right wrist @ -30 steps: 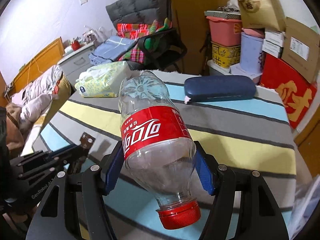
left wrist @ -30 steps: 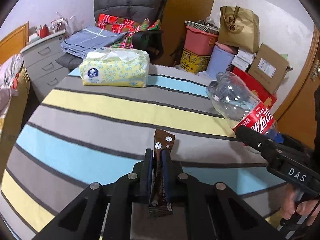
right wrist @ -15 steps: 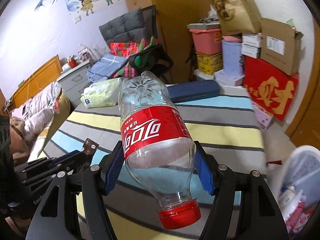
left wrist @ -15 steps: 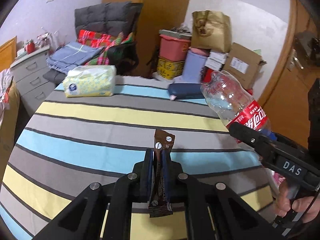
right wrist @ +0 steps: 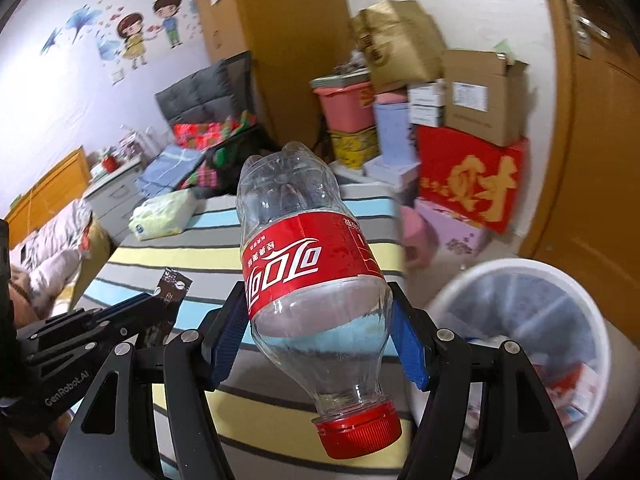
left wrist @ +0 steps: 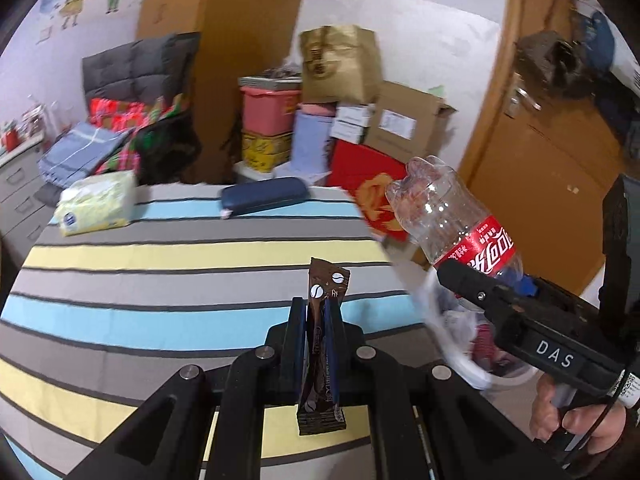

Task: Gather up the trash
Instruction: 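Lift the wrapper and bottle and carry them over the wastebasket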

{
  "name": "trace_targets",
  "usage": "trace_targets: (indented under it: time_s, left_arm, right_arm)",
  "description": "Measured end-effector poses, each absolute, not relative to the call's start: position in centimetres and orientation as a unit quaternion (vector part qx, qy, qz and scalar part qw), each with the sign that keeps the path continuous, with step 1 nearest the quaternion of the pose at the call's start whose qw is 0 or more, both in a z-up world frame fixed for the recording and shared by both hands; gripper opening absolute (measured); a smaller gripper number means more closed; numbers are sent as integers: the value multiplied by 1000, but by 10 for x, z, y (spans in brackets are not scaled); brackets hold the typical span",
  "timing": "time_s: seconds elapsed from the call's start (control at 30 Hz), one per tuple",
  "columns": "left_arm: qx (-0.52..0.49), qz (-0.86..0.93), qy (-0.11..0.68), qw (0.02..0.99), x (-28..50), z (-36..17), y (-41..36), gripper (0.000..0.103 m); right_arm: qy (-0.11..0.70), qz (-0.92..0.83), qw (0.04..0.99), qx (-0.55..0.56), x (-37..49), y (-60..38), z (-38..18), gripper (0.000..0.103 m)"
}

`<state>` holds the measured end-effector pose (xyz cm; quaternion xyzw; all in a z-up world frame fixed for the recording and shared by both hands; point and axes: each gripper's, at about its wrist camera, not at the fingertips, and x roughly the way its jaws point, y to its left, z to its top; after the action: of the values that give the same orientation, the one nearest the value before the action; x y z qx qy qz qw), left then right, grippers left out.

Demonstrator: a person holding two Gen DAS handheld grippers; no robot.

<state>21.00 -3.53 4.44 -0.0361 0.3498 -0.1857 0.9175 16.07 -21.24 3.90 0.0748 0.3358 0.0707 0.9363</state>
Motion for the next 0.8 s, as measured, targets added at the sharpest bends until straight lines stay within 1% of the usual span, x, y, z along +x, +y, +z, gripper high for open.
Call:
trace_targets:
  time_s: [0.4,0.6,0.8]
  left_arm:
    - [-6,-270,349,897,193,51,-141,9]
    - [11,-304,355,884,191,46,-189,9]
    - [25,-323,371,871,194,32,-227,9]
  right_arm:
    - [323,-18,944,72,126,-276,40,68]
    - [331,-56,939,77,114,-307,34,68]
    - [356,-84,927,88,112,-336,16,68]
